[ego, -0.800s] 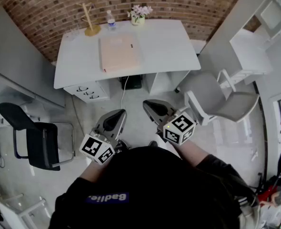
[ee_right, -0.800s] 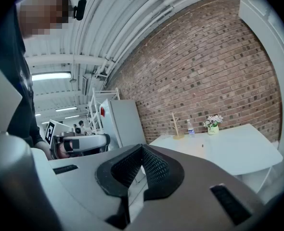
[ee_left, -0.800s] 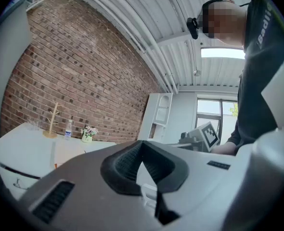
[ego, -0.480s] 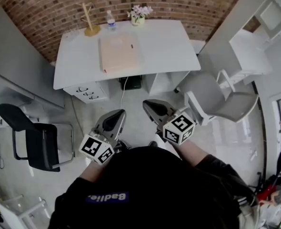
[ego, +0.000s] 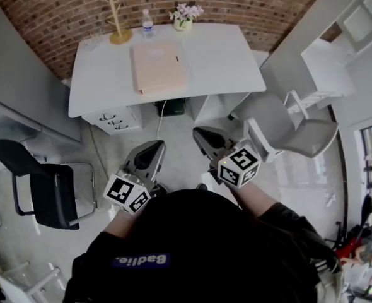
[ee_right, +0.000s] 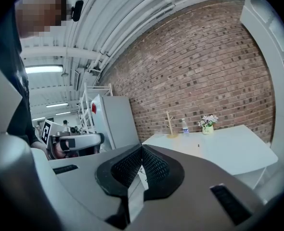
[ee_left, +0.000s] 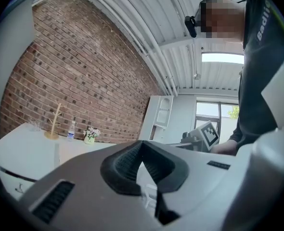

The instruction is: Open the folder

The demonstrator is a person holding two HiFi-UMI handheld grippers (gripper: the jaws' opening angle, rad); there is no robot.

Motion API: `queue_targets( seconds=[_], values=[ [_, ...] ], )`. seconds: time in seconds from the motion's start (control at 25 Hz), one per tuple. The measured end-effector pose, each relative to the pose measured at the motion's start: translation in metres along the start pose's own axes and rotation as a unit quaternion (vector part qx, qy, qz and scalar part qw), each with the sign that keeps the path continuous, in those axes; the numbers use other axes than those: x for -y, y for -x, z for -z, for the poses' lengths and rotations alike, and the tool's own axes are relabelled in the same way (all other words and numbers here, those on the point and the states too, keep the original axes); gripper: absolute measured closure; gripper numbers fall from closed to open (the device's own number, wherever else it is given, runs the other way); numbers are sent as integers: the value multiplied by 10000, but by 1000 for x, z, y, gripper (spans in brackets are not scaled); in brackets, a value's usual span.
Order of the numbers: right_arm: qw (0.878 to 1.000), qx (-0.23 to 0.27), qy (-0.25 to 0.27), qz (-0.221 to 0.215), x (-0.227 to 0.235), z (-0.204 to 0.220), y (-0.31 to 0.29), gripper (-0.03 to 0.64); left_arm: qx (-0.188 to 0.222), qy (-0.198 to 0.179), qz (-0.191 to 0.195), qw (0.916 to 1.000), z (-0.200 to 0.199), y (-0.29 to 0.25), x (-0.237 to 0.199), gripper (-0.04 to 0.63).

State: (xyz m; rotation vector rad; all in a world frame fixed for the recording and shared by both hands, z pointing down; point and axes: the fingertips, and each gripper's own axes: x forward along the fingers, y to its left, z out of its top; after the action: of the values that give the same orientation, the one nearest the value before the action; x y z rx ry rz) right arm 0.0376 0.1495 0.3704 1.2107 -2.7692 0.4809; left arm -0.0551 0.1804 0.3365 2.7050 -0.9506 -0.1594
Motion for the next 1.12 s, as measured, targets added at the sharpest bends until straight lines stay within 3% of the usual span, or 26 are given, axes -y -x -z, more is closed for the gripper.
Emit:
queue_targets(
  seconds=[0.52, 0.76, 1.12],
  values=[
    [9985, -11, -200, 507, 28, 2, -32, 589, -111, -92, 126, 9998, -1, -10, -55, 594],
    [9983, -29, -359, 448, 90, -1, -54, 589, -149, -241, -21, 9996, 0, -53, -79, 594],
    [9987, -177, -480, 64, 198, -10, -104, 589, -419, -695, -592, 9949, -4, -145, -128, 594]
  ],
)
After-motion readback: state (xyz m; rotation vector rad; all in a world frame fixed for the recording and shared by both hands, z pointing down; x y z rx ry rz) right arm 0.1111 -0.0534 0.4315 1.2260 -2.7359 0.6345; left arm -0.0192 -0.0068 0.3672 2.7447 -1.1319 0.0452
